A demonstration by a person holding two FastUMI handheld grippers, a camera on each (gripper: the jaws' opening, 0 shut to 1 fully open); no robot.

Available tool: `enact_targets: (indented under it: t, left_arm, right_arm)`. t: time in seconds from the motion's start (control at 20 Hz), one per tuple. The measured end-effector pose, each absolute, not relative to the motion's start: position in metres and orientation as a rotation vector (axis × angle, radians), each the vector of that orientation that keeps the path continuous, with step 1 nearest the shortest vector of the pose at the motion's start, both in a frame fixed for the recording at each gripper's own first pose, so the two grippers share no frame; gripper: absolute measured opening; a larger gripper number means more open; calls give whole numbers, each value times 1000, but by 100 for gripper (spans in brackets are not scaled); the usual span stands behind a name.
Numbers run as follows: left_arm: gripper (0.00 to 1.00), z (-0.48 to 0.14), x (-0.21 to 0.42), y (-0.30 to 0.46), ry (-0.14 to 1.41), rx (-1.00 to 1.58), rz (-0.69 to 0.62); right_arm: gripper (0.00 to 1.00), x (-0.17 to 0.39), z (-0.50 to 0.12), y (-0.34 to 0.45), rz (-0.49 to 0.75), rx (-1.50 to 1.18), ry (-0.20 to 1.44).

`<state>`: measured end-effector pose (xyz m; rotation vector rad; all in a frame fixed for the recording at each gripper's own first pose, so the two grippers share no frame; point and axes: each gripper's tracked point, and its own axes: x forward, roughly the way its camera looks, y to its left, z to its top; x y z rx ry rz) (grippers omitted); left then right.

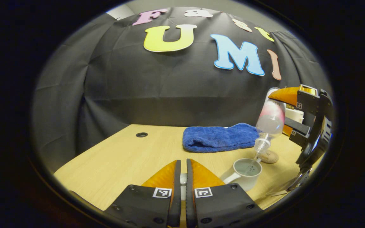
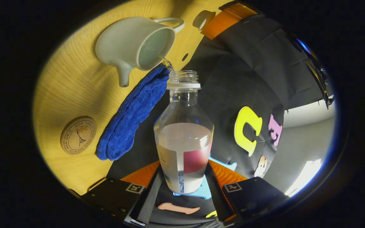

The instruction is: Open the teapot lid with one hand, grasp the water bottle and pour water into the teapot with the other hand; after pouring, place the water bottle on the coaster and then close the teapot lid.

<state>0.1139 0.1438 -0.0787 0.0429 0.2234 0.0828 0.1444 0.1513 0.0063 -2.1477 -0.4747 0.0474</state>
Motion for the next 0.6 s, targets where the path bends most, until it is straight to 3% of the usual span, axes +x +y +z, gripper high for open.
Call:
enact_targets:
  t: [0.6]
  left_arm:
    - [13, -80, 113, 144, 229, 40, 77]
  right_arm:
    - [76, 141, 13, 156, 21, -2194, -547]
